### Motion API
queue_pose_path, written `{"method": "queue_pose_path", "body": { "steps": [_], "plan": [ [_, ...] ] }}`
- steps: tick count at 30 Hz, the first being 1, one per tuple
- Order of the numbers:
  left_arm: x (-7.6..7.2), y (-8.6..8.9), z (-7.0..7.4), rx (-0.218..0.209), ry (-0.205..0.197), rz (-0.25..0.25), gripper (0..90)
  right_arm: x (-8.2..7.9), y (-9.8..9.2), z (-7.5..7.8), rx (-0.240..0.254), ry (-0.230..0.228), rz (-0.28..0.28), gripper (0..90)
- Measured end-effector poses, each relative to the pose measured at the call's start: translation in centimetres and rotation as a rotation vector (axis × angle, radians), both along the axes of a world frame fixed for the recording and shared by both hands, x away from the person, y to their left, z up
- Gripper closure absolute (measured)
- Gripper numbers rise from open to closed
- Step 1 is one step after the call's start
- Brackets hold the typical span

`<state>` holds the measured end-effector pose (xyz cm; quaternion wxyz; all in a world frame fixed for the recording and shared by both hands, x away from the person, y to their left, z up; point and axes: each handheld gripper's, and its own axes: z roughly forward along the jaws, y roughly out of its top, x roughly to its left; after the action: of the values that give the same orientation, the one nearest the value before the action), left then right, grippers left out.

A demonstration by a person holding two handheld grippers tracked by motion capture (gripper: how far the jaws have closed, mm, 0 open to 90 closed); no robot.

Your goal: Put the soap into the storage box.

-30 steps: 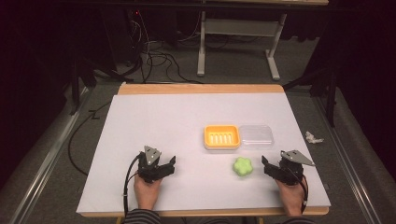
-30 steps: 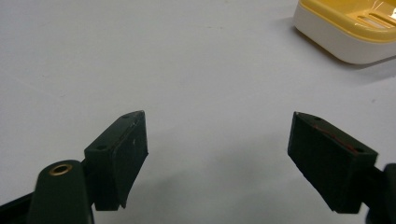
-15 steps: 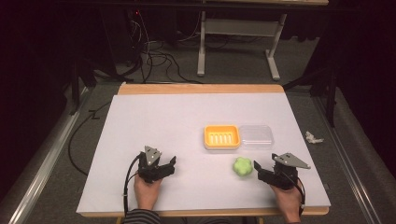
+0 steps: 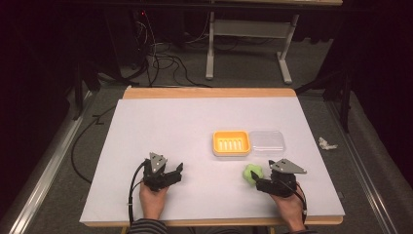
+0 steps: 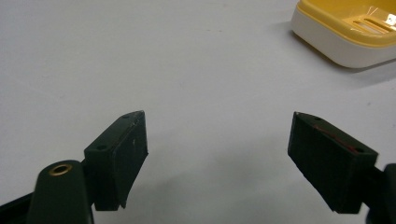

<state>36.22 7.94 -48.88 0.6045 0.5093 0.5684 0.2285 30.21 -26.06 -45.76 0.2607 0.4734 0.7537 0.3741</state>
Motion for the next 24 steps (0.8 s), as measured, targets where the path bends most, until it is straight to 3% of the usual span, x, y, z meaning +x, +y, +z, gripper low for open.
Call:
{"method": "queue_pose_path", "body": {
  "steps": [5,7,11,16,24],
  "plan": [
    [0.0,0.0,0.0,0.001,0.000,-0.001,20.7,0.3,1.1,-0.2,-0.006,0.031,0.043,22.3],
    [0.0,0.0,0.0,0.005,-0.003,-0.001,20.7,0.6,1.5,-0.6,-0.038,0.045,0.060,21.8],
    [0.0,-0.1,0.0,0.004,0.001,0.005,21.0,0.9,1.6,-1.0,-0.042,0.071,0.054,21.1],
    [0.2,-0.4,-0.2,0.042,0.013,0.007,21.2,1.3,1.8,-1.6,-0.072,0.098,0.057,20.1],
    [0.1,-0.4,-0.2,0.041,0.010,0.005,21.1,1.8,2.3,-2.1,-0.104,0.137,0.070,24.1]
  ]
}}
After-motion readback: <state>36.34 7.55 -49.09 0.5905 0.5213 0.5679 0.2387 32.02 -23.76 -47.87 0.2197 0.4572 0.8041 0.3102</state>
